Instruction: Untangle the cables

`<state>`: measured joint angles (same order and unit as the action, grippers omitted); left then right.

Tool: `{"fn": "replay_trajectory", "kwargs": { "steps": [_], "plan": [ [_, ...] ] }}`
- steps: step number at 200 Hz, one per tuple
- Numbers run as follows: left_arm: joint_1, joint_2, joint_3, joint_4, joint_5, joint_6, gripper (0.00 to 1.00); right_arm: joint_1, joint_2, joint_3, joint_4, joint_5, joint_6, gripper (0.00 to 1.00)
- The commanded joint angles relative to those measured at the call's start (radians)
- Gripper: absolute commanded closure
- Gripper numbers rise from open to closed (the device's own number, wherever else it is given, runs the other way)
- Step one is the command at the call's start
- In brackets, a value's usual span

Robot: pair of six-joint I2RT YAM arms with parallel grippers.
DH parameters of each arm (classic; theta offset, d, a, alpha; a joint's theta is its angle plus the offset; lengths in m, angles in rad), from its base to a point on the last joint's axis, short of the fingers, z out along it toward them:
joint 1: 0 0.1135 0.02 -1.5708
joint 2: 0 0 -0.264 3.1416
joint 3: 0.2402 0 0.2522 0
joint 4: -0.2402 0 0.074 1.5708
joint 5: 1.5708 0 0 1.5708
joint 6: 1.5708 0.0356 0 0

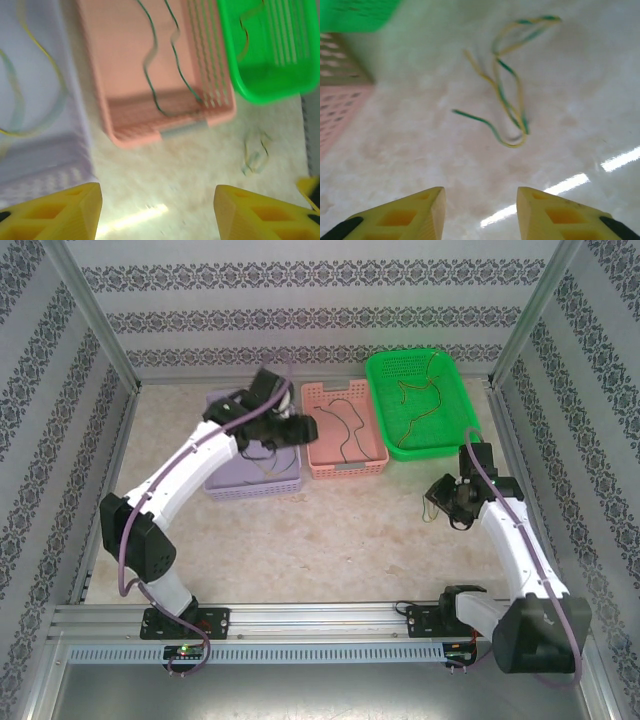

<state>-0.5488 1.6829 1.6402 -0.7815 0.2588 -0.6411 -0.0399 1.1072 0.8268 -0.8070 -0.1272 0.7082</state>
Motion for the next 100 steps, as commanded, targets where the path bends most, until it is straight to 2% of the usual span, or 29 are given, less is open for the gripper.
{"fn": "replay_trajectory", "kwargs": {
  "steps": [1,16,40,54,100],
  "plan": [
    [-0.089,0.001,-0.101,0.137,0.096,-0.116,0.40,-0.033,0.060,-0.028,0.085,0.006,0.017,0.54],
    [-0.135,0.011,-0.126,0.146,0.103,-0.133,0.41,-0.047,0.132,-0.018,0.107,0.028,-0.001,0.50],
    [-0.178,0.014,-0.139,0.161,0.097,-0.142,0.41,-0.113,0.261,-0.011,0.183,-0.037,-0.046,0.50],
    [-0.181,0.016,-0.136,0.158,0.097,-0.143,0.41,-0.131,0.312,-0.008,0.243,-0.074,-0.085,0.50],
    [-0.181,0.024,-0.121,0.137,0.096,-0.132,0.41,-0.150,0.440,0.028,0.271,-0.077,-0.129,0.54]
  ]
}}
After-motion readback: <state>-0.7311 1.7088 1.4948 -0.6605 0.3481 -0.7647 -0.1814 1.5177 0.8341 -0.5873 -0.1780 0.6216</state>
